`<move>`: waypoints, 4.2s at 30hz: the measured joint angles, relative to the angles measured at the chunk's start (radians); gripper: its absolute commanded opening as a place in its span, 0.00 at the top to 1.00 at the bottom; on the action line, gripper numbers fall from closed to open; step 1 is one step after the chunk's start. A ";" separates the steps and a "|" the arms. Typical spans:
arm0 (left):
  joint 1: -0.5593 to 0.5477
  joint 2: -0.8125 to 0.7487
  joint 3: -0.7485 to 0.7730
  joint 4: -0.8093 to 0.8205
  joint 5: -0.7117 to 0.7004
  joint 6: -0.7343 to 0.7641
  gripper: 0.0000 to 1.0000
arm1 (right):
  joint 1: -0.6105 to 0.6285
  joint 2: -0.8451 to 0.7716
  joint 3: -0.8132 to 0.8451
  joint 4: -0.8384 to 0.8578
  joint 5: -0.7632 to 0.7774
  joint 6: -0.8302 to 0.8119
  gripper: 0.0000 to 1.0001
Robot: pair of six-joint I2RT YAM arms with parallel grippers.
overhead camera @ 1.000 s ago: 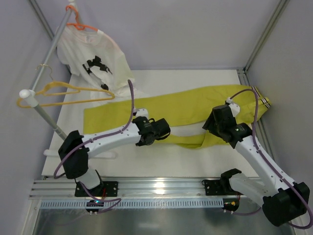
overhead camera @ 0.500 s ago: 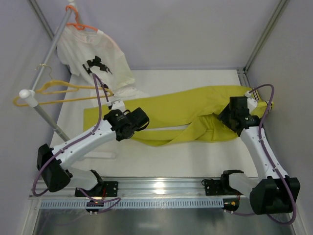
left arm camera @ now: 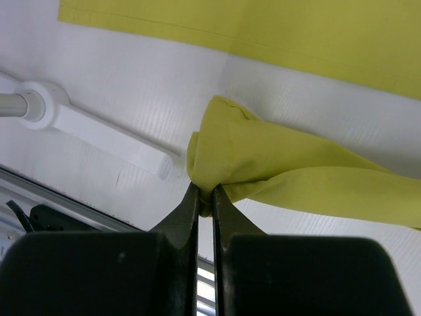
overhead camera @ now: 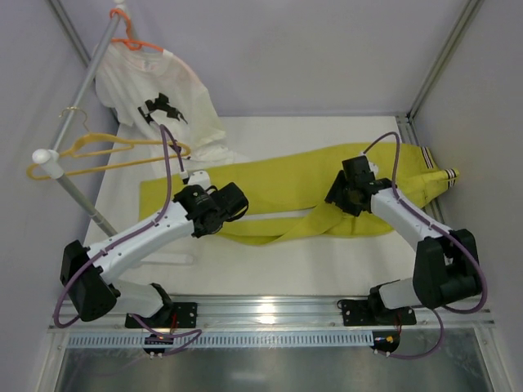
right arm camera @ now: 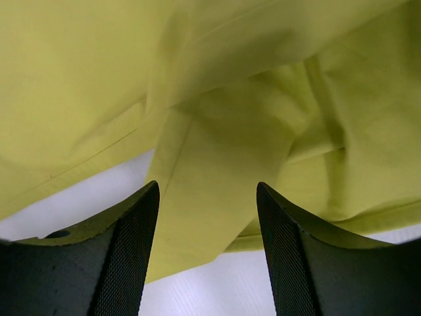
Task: Place the trousers on the hanger
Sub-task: Fold the trousers
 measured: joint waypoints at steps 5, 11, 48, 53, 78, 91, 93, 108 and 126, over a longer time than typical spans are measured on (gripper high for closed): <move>0.000 0.000 -0.002 -0.001 0.001 0.006 1.00 | 0.078 0.109 0.061 0.019 0.004 0.039 0.36; 0.000 -0.009 -0.002 0.000 0.000 0.018 0.99 | 0.102 0.213 0.117 0.043 0.015 0.044 0.43; 0.074 -0.013 -0.007 -0.013 -0.041 0.050 0.99 | 0.110 -0.369 0.049 -0.320 0.080 0.019 0.96; 0.074 -0.002 -0.008 -0.014 -0.029 0.083 0.96 | 0.110 -0.356 0.104 -0.340 0.072 0.000 0.96; -0.072 -0.101 -0.121 0.376 0.250 0.568 0.46 | 0.119 0.226 0.219 -0.082 -0.099 -0.154 0.96; -0.090 0.045 -0.188 0.672 0.354 0.838 0.46 | 0.043 0.344 0.234 -0.060 -0.104 -0.126 0.96; -0.090 0.112 -0.187 0.715 0.368 0.862 0.46 | 0.035 0.343 0.234 -0.052 -0.116 -0.126 0.96; -0.090 0.322 -0.187 0.846 0.370 0.912 0.65 | 0.016 0.261 0.195 -0.024 -0.155 -0.133 0.96; -0.093 0.139 -0.159 0.589 0.241 0.761 1.00 | 0.005 -0.023 0.067 -0.031 -0.227 -0.148 0.96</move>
